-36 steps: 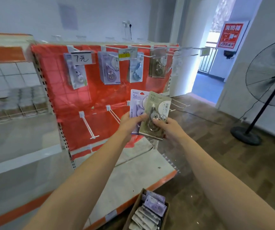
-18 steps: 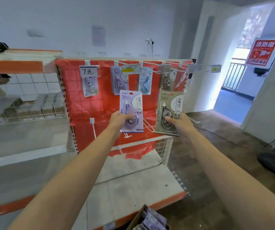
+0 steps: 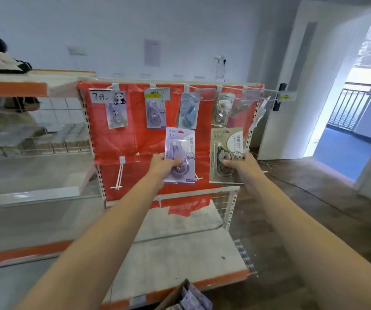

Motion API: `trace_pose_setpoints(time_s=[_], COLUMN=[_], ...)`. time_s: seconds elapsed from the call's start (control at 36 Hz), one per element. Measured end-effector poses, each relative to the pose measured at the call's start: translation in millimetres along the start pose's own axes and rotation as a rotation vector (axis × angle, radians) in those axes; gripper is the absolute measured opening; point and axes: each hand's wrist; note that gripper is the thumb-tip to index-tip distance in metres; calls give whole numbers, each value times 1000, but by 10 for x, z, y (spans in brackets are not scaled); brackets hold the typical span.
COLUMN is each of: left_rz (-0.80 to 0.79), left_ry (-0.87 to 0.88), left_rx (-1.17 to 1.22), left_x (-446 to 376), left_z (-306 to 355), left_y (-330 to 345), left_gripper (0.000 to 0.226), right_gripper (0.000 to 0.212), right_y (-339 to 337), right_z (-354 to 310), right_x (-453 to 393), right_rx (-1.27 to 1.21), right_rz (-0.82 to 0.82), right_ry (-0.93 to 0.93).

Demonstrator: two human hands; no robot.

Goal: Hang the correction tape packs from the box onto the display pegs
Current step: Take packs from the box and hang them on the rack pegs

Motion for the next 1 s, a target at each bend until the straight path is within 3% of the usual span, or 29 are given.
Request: trace_pose_setpoints(time_s=[0.25, 0.42, 0.69, 1.0], left_rz=[42, 74, 140, 191], left_ry=[-12, -9, 0, 135], left_rx=[-61, -52, -12, 44], left_x=[-10, -148, -687, -1473], left_z=[1, -4, -90, 1], left_y=[69, 49, -45, -277], left_gripper=[23, 31, 22, 15], right_gripper=[24, 47, 41, 40], right_y=[-38, 78, 385, 899], right_z=[72, 67, -112, -444], right_x=[-80, -274, -759, -1422], right_rx=[-57, -43, -12, 20], right_rz=[-58, -106, -151, -214], right_ry=[13, 31, 4, -103])
Point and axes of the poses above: each hand's wrist, its own x-axis away from the middle knuckle, its own y-axis out of the palm, z = x × y, and after that the axes turned 7 degrees about y, right-handed
